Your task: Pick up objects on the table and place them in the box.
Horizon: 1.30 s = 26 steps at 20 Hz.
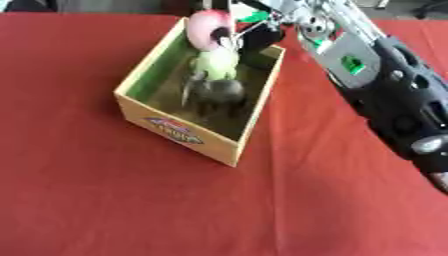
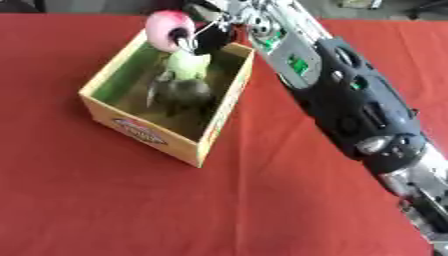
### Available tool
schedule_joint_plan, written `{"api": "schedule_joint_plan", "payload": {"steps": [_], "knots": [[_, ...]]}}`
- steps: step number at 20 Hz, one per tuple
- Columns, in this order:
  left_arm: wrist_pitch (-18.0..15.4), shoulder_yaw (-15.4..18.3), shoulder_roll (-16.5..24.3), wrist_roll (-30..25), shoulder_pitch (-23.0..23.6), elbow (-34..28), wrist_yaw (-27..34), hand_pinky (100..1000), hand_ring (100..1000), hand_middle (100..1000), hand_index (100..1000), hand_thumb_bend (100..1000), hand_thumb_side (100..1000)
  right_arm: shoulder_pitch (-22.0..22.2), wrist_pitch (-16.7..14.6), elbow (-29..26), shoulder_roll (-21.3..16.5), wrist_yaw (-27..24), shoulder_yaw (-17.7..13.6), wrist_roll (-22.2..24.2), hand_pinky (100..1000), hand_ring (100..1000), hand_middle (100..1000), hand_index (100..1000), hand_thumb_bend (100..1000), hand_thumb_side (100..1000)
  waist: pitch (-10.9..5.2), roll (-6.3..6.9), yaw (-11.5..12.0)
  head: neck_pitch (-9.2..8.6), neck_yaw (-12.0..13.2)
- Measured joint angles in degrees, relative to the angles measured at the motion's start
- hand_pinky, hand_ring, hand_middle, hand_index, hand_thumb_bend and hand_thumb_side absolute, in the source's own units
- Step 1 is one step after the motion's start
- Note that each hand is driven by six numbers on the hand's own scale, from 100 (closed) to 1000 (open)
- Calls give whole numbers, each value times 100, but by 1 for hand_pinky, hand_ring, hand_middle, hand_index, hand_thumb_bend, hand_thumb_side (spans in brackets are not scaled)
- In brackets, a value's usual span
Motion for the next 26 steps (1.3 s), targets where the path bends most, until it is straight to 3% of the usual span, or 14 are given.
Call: {"api": "schedule_joint_plan", "payload": {"steps": [3,10,11,12,14,16,26], "knots": [[1,0,0,1,0,0,0,757,750,763,829,309,991,21,-184,32,20,83,73,162,763,1000,687,751,100,132,8,-4,0,0,-18],[23,0,0,5,0,0,0,757,751,762,829,305,991,24,-643,23,19,448,57,508,835,1000,890,919,100,699,11,-5,-8,-1,-15],[25,0,0,5,0,0,0,757,751,762,829,305,991,24,-703,11,18,473,32,550,844,1000,902,934,141,748,11,-4,-10,-1,-12],[26,0,0,6,0,0,0,757,751,762,829,305,991,24,-759,-8,17,500,10,591,853,1000,914,948,239,807,11,-3,-12,-1,-10],[27,0,0,6,0,0,0,757,751,762,829,305,991,23,-864,-46,11,545,-46,647,865,1000,926,961,354,842,11,-2,-19,-1,3],[28,0,0,7,0,0,0,757,751,762,829,304,990,16,-948,-98,-11,585,-130,672,871,1000,941,972,396,863,11,0,-26,-1,11],[45,0,0,23,0,0,0,756,750,761,828,304,991,-56,-775,-565,-104,508,-667,315,873,1000,930,974,348,869,11,21,-64,-1,21]]}}
